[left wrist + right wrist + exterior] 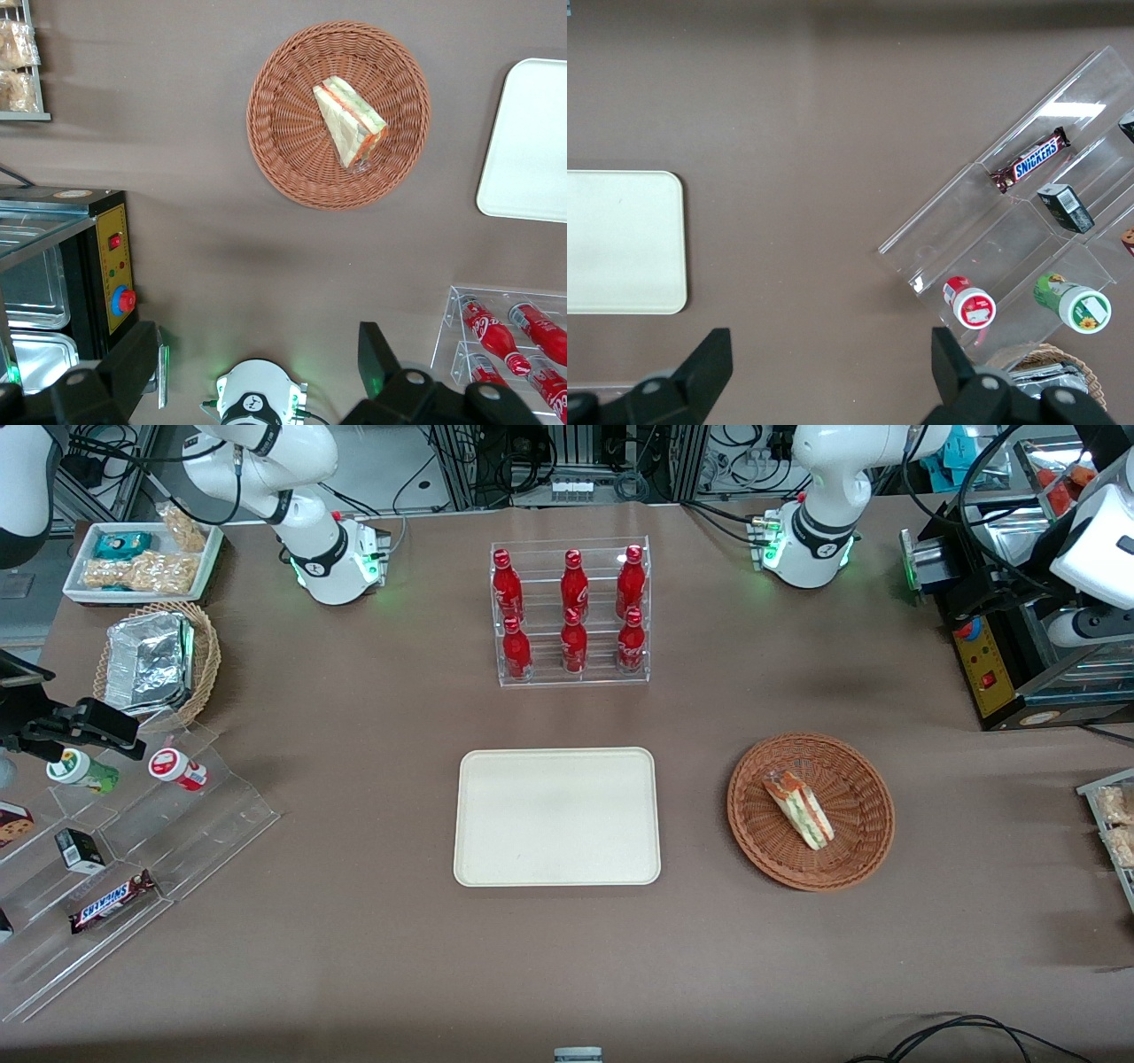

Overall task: Place sandwich from basket to tray
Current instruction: 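Move the left gripper over the sandwich in the wicker basket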

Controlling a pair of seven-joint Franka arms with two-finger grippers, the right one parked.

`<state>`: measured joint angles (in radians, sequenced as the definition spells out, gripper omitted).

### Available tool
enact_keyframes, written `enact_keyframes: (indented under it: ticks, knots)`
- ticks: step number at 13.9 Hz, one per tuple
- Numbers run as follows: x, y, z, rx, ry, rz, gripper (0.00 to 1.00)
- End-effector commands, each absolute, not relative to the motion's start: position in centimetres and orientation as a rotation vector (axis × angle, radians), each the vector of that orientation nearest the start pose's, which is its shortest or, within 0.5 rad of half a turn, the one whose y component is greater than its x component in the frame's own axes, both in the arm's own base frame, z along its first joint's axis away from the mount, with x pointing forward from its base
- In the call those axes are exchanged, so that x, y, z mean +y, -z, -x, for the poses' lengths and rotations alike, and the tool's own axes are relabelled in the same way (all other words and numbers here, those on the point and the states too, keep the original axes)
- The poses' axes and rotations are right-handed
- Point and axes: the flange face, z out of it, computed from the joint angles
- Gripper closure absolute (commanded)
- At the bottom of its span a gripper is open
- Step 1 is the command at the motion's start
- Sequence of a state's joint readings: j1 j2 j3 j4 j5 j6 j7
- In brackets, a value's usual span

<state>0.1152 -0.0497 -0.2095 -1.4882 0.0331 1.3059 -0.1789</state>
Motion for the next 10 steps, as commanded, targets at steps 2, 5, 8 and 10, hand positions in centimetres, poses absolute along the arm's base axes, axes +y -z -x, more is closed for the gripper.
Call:
enact_keyframes:
  ticks: [2, 5, 8, 10]
  knots:
    - [-4.9, -67.1, -51.6, -0.17, -0.182, 3.093, 0.0]
    - [-4.8, -65.7, -51.8, -0.159, -0.217, 3.08, 0.0]
    - [-4.0, -61.0, -52.8, -0.171, -0.268, 3.045, 0.0]
    - [-4.6, -56.9, -53.6, -0.182, -0.259, 3.052, 0.0]
